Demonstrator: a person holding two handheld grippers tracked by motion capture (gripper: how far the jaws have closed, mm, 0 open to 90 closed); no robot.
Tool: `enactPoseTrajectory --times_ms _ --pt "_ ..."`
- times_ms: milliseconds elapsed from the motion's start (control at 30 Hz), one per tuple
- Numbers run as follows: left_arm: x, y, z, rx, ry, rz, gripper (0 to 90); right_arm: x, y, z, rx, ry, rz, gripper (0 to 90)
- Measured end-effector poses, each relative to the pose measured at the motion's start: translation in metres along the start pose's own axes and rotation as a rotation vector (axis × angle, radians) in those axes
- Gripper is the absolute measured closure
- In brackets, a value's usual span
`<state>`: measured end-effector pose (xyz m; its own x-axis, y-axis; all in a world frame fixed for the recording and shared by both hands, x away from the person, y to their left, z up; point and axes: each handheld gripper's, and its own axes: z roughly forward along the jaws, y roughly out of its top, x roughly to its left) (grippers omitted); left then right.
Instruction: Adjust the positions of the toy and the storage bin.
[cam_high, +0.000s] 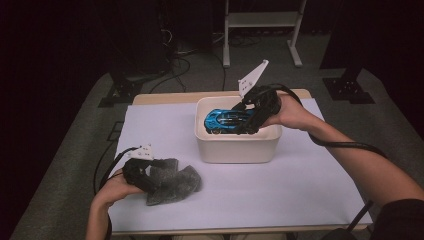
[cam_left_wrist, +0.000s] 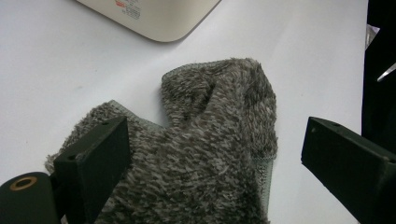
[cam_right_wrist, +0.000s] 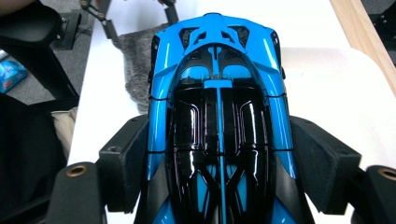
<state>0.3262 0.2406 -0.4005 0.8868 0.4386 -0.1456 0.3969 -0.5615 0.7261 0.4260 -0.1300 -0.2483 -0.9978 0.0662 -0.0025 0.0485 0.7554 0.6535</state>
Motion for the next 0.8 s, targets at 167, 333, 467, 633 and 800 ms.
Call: enactPoseTrajectory --times_ms 167,333,467,633,800 --pt "0.000 0.000 0.001 0.004 -0.002 0.002 7.4 -0.011 -0.005 0.006 0.016 -0.007 0.025 25.3" --pt "-0.001 0.000 0.000 0.010 -0.004 0.009 7.3 -0.021 -0.008 0.014 0.021 0.005 0.034 25.3" --pt "-0.001 0.000 -0.001 0.007 -0.004 0.013 7.3 -0.024 -0.009 0.024 0.048 0.013 0.030 25.4" --pt "-0.001 -0.001 -0.002 0.008 -0.004 0.013 7.3 -0.031 -0.012 0.035 0.038 0.031 0.031 25.3" --pt "-0.001 -0.001 -0.003 0.000 -0.003 0.006 7.3 -0.037 -0.017 0.044 0.044 0.037 0.043 25.3"
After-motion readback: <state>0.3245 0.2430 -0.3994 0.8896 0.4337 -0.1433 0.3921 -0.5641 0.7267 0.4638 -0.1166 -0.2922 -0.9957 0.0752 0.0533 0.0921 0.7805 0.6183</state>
